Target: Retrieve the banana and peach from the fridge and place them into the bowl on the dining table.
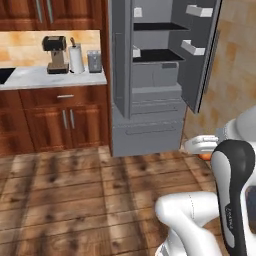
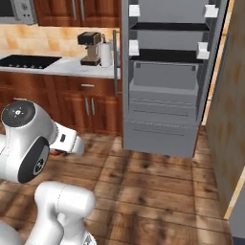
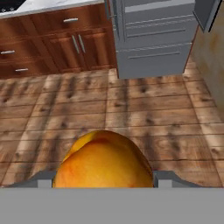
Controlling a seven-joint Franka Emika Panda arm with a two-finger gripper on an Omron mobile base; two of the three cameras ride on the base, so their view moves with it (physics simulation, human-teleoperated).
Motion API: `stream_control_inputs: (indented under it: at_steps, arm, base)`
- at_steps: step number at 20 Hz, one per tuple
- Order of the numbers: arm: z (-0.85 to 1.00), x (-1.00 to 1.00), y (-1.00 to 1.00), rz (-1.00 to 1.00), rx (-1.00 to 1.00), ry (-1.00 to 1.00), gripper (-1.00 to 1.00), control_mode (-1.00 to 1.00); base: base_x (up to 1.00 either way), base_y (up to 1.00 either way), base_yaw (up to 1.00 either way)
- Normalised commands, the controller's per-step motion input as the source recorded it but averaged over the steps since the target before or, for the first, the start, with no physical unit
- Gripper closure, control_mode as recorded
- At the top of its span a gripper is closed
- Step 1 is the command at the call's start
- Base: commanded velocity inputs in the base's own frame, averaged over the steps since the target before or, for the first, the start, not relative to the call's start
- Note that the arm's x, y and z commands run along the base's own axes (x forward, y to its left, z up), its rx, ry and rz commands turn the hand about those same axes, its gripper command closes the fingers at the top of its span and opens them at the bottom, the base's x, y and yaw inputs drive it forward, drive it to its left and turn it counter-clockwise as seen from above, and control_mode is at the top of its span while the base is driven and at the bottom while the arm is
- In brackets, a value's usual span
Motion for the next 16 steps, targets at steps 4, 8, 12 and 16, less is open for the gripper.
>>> stream_control_inputs:
  at_steps: [4, 8, 12, 16]
  arm:
    - [0.00, 0.00, 0.00, 0.00, 0.00, 0.00, 1.00, 1.00]
    - [0.00, 0.00, 0.00, 0.00, 0.00, 0.00, 1.00, 1.00]
    - [0.00, 0.00, 0.00, 0.00, 0.00, 0.00, 1.00, 1.00]
    - [0.00, 0.00, 0.00, 0.00, 0.00, 0.00, 1.00, 1.00]
  base:
    - [-1.00, 0.37, 0.03]
    - [-1.00, 0.40, 0.02]
    - [-1.00, 0.36, 0.02]
    - [-1.00, 0.23, 0.02]
